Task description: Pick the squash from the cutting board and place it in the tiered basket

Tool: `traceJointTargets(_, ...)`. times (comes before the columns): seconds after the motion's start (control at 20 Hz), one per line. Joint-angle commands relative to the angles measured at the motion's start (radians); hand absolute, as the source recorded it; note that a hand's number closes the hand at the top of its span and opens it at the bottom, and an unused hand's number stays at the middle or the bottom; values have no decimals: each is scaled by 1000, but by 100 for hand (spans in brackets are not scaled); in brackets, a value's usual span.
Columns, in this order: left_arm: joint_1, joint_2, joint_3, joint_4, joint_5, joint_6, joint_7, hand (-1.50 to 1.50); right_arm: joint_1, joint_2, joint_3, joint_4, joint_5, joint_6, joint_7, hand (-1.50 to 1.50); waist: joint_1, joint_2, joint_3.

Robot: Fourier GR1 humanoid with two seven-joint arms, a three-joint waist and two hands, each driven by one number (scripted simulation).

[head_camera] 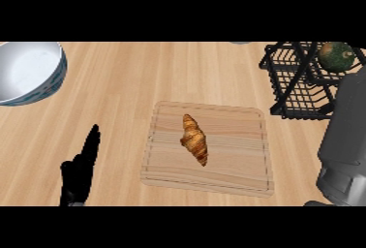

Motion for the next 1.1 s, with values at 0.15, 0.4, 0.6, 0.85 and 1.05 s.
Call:
traceJointTargets(0.15,15,3,11,30,-7,10,22,0,28,48,-9,-315,228,-45,181,-150,-29,-21,-17)
traceJointTargets(0.4,25,4,19,25,-7,20,44,0,141,50,62,-647,229,151,244,-150,-51,-37,-17)
traceJointTargets(0.6,22,-8,13,16,-4,19,42,0,286,50,161,-897,174,293,274,-150,-49,-36,-16)
traceJointTargets(0.85,51,-1,16,3,3,10,38,0,437,50,223,-1168,129,471,315,-150,-57,-42,-16)
traceJointTargets(1.05,34,-9,27,7,1,28,36,0,544,50,310,-1391,64,600,320,-150,-64,-40,-16)
